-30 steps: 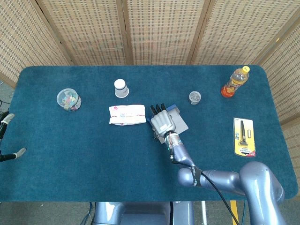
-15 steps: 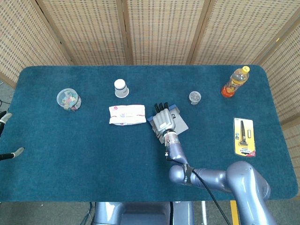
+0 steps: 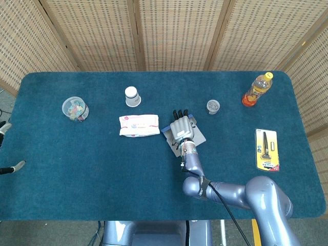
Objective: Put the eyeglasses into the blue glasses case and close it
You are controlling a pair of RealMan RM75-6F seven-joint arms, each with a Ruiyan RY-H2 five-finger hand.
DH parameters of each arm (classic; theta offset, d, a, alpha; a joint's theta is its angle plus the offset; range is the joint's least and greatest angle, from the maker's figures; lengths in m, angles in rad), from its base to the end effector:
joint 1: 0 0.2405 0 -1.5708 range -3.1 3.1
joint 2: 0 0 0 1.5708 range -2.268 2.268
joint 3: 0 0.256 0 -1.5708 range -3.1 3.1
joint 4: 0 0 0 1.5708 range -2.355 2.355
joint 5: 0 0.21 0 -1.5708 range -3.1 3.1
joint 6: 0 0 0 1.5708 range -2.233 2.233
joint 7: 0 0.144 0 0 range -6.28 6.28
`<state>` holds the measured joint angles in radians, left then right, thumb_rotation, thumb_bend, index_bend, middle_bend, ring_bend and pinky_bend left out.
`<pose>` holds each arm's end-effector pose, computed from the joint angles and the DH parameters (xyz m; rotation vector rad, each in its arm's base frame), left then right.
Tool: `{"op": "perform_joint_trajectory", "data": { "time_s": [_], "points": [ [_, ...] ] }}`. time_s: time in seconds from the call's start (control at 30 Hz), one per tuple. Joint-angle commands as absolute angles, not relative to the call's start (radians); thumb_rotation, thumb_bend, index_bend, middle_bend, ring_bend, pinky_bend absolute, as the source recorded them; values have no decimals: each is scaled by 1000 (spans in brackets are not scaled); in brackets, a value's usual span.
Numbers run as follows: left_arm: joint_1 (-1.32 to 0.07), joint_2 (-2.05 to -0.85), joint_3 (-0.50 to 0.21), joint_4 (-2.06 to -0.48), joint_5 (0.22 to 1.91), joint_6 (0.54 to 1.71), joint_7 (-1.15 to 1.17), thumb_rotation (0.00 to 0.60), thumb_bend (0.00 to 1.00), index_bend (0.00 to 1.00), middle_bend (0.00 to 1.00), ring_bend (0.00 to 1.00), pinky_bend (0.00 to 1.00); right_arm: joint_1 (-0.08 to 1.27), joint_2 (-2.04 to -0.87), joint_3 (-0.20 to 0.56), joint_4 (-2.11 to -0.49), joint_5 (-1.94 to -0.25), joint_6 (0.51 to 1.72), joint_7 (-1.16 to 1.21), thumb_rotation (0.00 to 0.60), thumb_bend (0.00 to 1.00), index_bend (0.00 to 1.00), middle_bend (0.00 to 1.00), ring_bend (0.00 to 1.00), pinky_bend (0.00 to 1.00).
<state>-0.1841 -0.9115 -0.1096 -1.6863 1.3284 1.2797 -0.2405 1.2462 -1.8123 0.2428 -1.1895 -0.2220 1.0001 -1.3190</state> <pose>-0.3154 0.2223 0.2122 -1.2927 -1.0995 -0.9202 -0.0550 -0.4128 -0.0767 1.8879 -0.5284 0.2575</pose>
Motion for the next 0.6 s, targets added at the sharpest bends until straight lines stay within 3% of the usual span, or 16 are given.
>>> {"op": "perform_joint_trajectory", "data": {
  "time_s": [0.03,0.27,0.6],
  "points": [
    [-185,-910,-110,-1685,1329,1278,-244,600,117,0,0,0,0,1248,-1813,246,-1187,-221,1006,-1315,600,260,250,0,0,99],
    [-183,-907,-109,-1682,1334,1279,-257,600,117,0,0,0,0,1236,-1793,248,-1209,-303,1020,-1254,600,260,201,0,0,100],
    [-185,-905,-106,-1680,1341,1276,-263,600,117,0,0,0,0,1121,-1627,212,-1391,-708,971,-900,600,300,198,0,0,100]
  ]
}}
